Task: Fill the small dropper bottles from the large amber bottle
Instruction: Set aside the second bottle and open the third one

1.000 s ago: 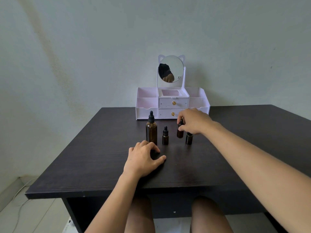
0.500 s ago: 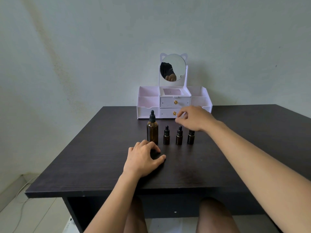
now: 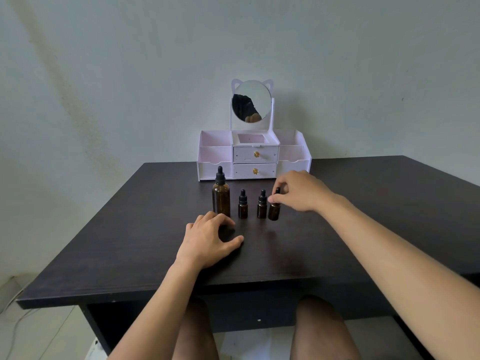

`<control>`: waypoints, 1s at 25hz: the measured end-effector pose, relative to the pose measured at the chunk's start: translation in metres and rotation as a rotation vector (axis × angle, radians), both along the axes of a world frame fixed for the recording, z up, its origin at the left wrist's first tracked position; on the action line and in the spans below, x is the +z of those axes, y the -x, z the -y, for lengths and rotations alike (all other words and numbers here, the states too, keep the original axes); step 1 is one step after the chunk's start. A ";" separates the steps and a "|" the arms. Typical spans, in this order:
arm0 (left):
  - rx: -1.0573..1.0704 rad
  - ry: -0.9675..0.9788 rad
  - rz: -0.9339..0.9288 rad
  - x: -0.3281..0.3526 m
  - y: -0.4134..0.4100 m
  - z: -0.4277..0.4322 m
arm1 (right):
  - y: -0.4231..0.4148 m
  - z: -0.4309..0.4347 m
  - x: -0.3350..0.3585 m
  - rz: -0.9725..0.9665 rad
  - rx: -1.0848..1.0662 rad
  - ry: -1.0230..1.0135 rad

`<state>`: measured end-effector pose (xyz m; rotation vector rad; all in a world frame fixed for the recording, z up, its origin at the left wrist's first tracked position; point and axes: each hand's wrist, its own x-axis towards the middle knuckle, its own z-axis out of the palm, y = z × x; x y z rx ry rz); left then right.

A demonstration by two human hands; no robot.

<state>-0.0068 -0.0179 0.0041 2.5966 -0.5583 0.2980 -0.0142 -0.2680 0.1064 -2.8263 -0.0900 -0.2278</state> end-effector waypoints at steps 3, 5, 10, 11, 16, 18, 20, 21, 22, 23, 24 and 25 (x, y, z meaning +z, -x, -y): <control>-0.040 -0.004 -0.010 0.000 0.001 0.000 | 0.010 -0.031 0.013 0.007 0.111 -0.039; -0.057 0.033 -0.012 -0.001 0.002 0.000 | 0.012 -0.052 0.009 -0.008 0.165 -0.021; -0.059 0.082 -0.006 -0.005 -0.003 -0.001 | 0.006 -0.076 -0.016 -0.052 0.184 0.009; -0.056 0.083 -0.015 -0.005 -0.004 -0.001 | 0.006 -0.077 -0.016 -0.056 0.179 -0.002; -0.051 0.081 -0.060 -0.005 -0.008 0.000 | 0.011 -0.078 -0.014 0.005 0.160 0.203; -0.062 0.051 -0.067 -0.006 -0.010 -0.001 | 0.011 -0.079 -0.016 0.012 0.205 0.206; -0.076 0.036 -0.073 -0.007 -0.012 -0.001 | 0.009 -0.078 -0.015 -0.012 0.275 0.181; -0.082 0.038 -0.078 -0.007 -0.012 -0.002 | 0.008 -0.078 -0.014 -0.026 0.301 0.155; -0.088 0.042 -0.079 -0.008 -0.013 -0.003 | 0.007 -0.077 -0.012 -0.049 0.319 0.141; -0.094 0.041 -0.077 -0.008 -0.013 -0.003 | 0.007 -0.077 -0.009 -0.072 0.352 0.119; -0.097 0.038 -0.071 -0.008 -0.014 -0.004 | 0.005 -0.076 -0.006 -0.102 0.385 0.116; -0.095 0.036 -0.067 -0.009 -0.015 -0.004 | 0.007 -0.074 -0.001 -0.128 0.424 0.114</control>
